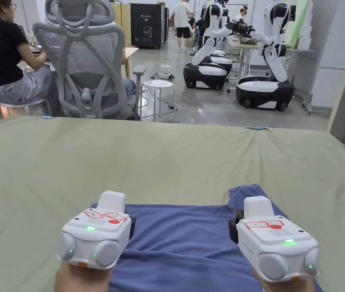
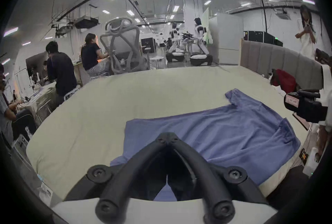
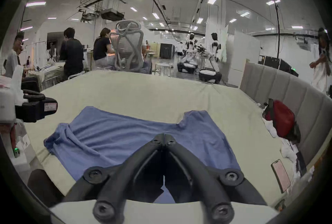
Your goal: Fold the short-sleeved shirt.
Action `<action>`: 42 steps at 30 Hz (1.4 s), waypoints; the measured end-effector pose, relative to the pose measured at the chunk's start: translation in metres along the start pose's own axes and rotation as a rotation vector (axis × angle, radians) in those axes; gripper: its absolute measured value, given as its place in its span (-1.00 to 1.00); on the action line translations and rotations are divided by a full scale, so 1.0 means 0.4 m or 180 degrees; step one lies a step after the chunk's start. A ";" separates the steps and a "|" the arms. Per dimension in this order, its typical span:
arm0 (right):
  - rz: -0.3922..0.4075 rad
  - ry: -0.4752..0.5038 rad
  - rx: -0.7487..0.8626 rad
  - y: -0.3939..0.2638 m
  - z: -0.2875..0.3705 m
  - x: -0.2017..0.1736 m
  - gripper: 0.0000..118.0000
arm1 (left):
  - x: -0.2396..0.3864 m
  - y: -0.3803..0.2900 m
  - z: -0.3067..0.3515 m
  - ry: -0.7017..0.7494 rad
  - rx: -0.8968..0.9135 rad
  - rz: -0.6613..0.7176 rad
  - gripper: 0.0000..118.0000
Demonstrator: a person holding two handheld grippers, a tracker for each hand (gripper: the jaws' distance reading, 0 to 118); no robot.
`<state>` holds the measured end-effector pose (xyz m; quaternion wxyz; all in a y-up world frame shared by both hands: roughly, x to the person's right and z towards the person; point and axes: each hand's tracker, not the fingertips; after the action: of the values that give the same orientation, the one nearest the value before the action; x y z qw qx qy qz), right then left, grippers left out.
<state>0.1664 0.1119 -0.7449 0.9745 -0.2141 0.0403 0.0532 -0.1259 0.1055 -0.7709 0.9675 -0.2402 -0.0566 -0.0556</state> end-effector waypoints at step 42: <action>-0.0398 -0.0426 -0.1672 -0.068 -0.647 0.517 0.00 | -0.170 0.110 -0.510 0.0225 -0.1082 0.0177 -0.98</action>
<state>0.3601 -0.0038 -0.9889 0.8875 -0.4576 -0.0526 0.0155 -0.1703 0.0536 -0.9794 0.9155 -0.3997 -0.0057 -0.0460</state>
